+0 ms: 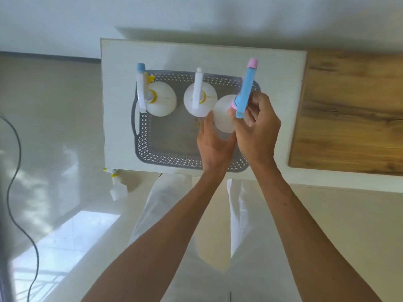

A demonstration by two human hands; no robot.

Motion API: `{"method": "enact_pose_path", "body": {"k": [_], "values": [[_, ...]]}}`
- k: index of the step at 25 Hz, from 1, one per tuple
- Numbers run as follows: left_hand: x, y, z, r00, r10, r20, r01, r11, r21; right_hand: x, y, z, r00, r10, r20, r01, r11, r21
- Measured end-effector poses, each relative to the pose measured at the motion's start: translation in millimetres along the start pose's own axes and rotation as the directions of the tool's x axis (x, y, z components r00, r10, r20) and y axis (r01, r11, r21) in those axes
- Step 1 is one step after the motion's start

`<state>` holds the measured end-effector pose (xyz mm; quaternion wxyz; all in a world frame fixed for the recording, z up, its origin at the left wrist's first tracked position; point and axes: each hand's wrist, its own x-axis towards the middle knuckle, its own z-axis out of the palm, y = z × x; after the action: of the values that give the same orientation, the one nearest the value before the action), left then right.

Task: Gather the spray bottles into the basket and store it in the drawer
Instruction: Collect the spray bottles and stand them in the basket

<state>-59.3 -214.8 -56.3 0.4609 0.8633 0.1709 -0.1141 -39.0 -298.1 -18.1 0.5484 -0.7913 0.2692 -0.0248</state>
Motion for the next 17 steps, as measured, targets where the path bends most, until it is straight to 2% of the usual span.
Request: {"method": "enact_pose_path", "body": {"k": [5, 9, 13, 17], "values": [[16.2, -5.1, 17.6, 0.987, -0.131, 0.096, 0.136, 0.990, -0.044, 3.5, 21.6, 6.4, 0.998, -0.042, -0.045, 0.036, 0.993, -0.116], [30.2, -6.7, 26.9, 0.974, -0.185, 0.130, 0.193, 0.980, -0.052, 14.1, 24.8, 7.6, 0.998, -0.067, -0.018, 0.063, 0.984, -0.167], [36.3, -12.9, 29.9, 0.967, -0.177, 0.182, 0.176, 0.984, 0.019, 19.4, 31.4, 11.7, 0.996, -0.088, -0.019, 0.082, 0.975, -0.208], [32.9, -17.3, 26.1, 0.978, -0.086, 0.188, 0.074, 0.995, 0.071, 9.9, 37.2, 12.3, 0.994, -0.084, -0.064, 0.070, 0.977, -0.202]]}}
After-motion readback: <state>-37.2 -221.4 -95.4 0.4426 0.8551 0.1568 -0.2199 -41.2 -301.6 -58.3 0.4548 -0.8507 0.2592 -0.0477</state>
